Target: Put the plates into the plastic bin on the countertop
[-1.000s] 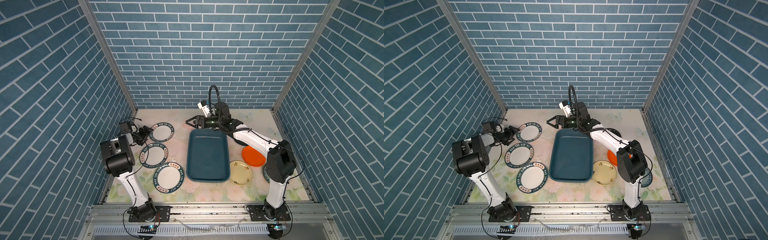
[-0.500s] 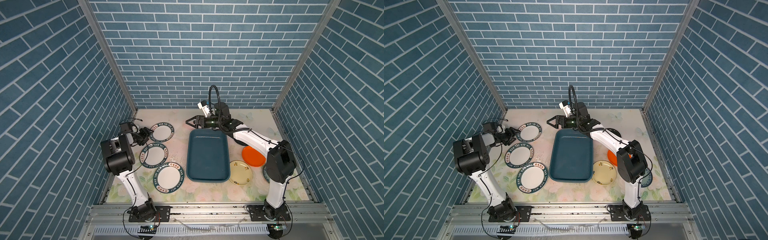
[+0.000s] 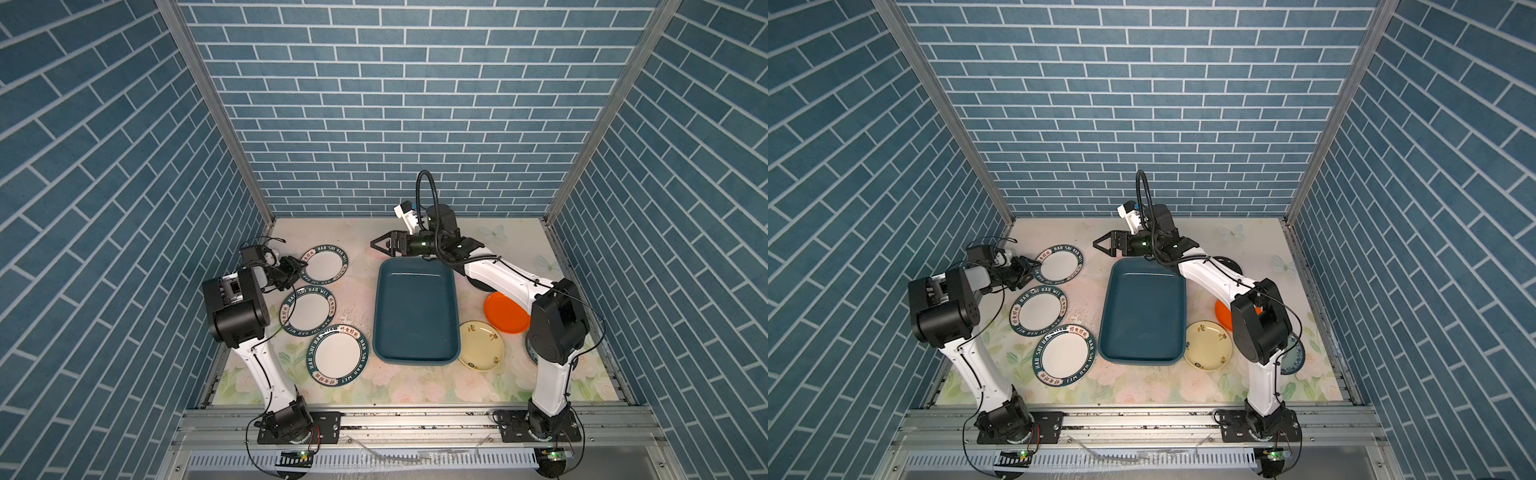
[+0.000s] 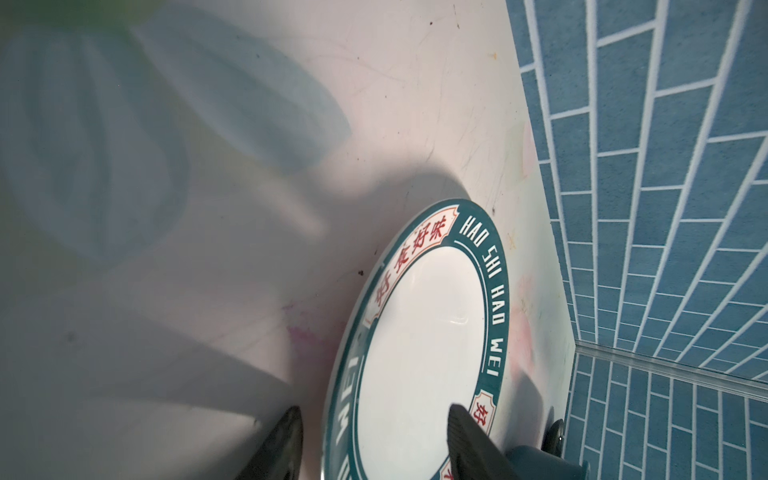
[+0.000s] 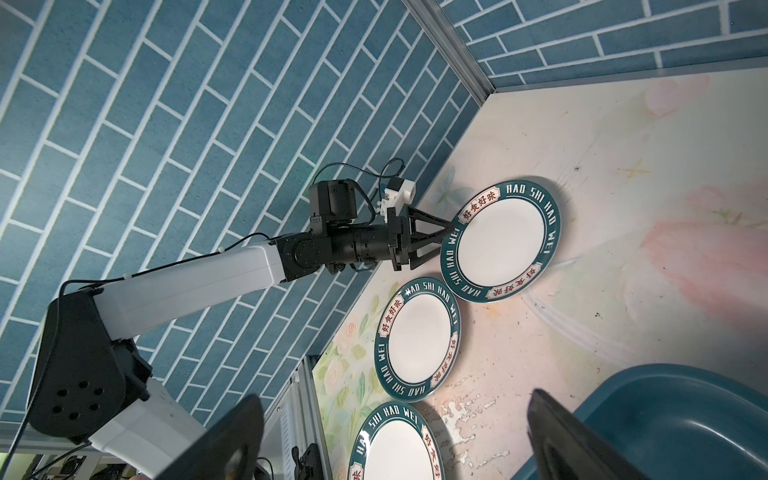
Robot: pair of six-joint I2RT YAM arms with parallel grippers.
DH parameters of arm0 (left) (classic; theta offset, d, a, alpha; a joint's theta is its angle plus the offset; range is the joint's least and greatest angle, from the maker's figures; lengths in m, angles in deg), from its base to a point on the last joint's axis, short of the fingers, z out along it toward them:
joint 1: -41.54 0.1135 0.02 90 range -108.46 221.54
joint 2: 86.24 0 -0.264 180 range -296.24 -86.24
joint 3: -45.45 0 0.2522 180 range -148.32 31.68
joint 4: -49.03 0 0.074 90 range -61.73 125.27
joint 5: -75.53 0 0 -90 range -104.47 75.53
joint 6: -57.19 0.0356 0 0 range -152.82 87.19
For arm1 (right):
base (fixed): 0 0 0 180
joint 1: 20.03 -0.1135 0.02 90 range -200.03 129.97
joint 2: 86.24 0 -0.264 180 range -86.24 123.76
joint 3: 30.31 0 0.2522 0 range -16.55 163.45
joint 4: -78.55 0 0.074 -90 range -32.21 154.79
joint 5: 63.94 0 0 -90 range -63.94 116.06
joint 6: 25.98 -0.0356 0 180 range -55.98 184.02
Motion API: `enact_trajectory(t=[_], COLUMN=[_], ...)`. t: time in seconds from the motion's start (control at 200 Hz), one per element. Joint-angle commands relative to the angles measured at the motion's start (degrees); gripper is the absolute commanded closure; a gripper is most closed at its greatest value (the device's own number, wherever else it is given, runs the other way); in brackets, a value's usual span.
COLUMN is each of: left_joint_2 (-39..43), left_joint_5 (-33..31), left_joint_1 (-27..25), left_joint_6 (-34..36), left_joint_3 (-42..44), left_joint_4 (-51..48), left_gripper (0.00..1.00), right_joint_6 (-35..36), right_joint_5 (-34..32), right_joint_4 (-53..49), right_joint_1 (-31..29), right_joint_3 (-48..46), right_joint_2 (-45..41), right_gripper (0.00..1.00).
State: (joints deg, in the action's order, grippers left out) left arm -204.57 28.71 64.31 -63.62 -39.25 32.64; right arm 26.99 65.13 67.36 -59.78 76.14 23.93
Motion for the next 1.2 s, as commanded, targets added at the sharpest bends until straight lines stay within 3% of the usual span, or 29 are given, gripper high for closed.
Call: enact_trajectory(t=[0.0, 0.155, 0.74, 1.195], left_joint_2=[-2.69, -3.61, -4.72, 0.67], left_joint_5=[-0.54, -0.98, -0.95, 2.98], left_joint_1=[0.12, 0.11, 0.08, 0.07], left_joint_6=[0.73, 1.01, 0.66, -5.34], left_joint_3=[-0.34, -1.47, -1.83, -0.14], left_joint_4=[-1.91, -3.32, -2.99, 2.25], left_gripper=[0.43, 0.47, 0.92, 0.99], right_joint_6=[1.35, 1.35, 1.42, 2.09], right_joint_5=[1.51, 1.62, -0.05, -0.92], right_joint_4=[0.06, -0.6, -1.24, -0.96], right_joint_1=[-0.2, -0.33, -0.44, -0.42], right_joint_3=[1.94, 2.59, 0.94, -0.91], right_joint_2=[1.44, 1.98, 0.7, -1.16], right_gripper=[0.02, 0.02, 0.02, 0.02])
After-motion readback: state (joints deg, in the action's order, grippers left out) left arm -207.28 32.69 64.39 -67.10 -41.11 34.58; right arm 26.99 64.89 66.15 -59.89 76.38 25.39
